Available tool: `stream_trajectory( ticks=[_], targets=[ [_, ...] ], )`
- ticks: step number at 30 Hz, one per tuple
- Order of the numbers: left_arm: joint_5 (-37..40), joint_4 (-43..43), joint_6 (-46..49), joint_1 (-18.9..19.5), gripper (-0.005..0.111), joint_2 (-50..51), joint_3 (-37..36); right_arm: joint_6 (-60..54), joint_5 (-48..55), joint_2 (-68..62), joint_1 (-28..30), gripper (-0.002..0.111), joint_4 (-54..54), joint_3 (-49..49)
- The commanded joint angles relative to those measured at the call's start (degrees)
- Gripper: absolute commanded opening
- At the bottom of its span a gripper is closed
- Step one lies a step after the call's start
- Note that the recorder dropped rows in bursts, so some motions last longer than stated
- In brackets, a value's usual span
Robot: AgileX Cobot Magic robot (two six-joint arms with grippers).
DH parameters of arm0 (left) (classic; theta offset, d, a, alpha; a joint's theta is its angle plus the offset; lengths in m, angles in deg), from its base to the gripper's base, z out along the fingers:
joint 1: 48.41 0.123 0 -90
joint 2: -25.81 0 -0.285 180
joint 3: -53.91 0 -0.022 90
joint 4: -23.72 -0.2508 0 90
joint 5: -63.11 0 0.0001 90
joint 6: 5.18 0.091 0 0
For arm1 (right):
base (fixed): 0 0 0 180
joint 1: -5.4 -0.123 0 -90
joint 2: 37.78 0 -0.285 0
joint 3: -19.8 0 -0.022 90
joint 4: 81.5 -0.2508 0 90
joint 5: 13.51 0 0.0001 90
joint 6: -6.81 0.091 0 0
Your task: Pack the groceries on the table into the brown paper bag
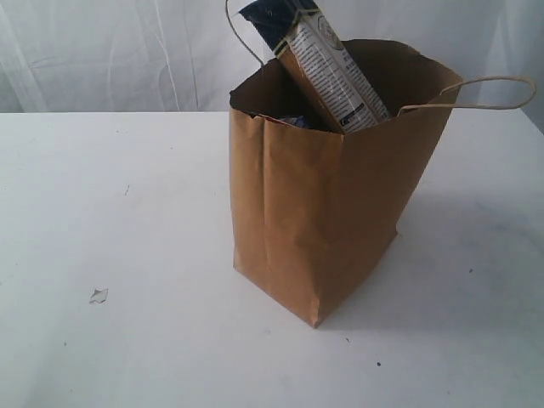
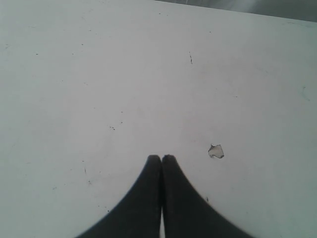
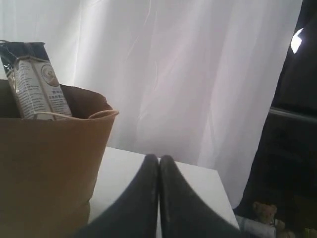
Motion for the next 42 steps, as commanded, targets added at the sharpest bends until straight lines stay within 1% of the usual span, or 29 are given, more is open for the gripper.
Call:
stream_trajectory(
  ticks=[1, 4, 7, 10, 12, 18, 22, 32, 34, 37, 38, 39, 41, 42],
  targets=[
    [-0.18, -0.20, -0.19, -0.27, 0.000, -0.24, -0.41, -0.61, -0.39, 0.24, -0.21, 0.000, 0.52, 0.04],
    [-0.18, -0.20, -0.19, -0.27, 0.000, -0.24, -0.41, 0.51, -2.85, 0.24, -0.21, 0.000, 4.46, -1.93],
    [-0.18, -0.20, -0.19, -0.27, 0.000, -0.24, -0.41, 7.64, -7.70, 0.24, 1.68, 0.000, 6.94, -6.11],
    [-0.18, -0.20, -0.19, -0.27, 0.000, -0.24, -0.41, 15.88, -10.25, 0.24, 3.52, 0.000, 11.78, -11.70],
    [-0.18, -0.20, -0.19, -0.27, 0.000, -0.24, -0.41, 18.80, -10.26, 0.24, 4.07, 0.000, 15.44, -18.24],
    [-0.18, -0.20, -0.19, -0.27, 0.000, -0.24, -0.41, 20.43, -10.26, 0.24, 4.07, 0.000, 14.78, -26.76],
    [-0.18, -0.20, -0.19, -0.27, 0.000, -0.24, -0.41, 20.43, -6.49, 0.24, 4.07, 0.000, 14.46, -26.76],
    [-0.18, -0.20, -0.19, -0.12, 0.000, -1.43, -0.41, 20.43, -6.61, 0.24, 4.07, 0.000, 14.35, -26.76],
    [-0.61, -0.20, -0.19, 2.11, 0.000, -2.39, -0.41, 20.43, -6.61, 0.24, 4.07, 0.000, 14.35, -26.76],
    [0.41, -0.43, 0.06, 8.94, 0.000, -2.67, -0.41, 20.43, -6.61, 0.24, 4.07, 0.000, 14.35, -26.76],
    [-0.01, -0.43, 0.06, 12.15, 0.000, -2.85, -0.41, 20.43, -6.61, 0.24, 4.07, 0.000, 14.35, -26.76],
    [-3.02, -0.30, 0.06, 15.26, 0.000, -3.23, -0.41, 20.43, -6.61, 0.24, 4.07, 0.000, 14.35, -26.76],
    [-14.70, -1.29, 0.18, 18.12, 0.000, -3.36, -0.41, 20.43, -6.61, 0.24, 4.07, 0.000, 14.35, -26.76],
    [-18.61, -1.29, 0.18, 18.98, 0.000, -3.36, -0.41, 20.43, -6.61, 0.24, 4.07, 0.000, 14.35, -26.76]
  ],
)
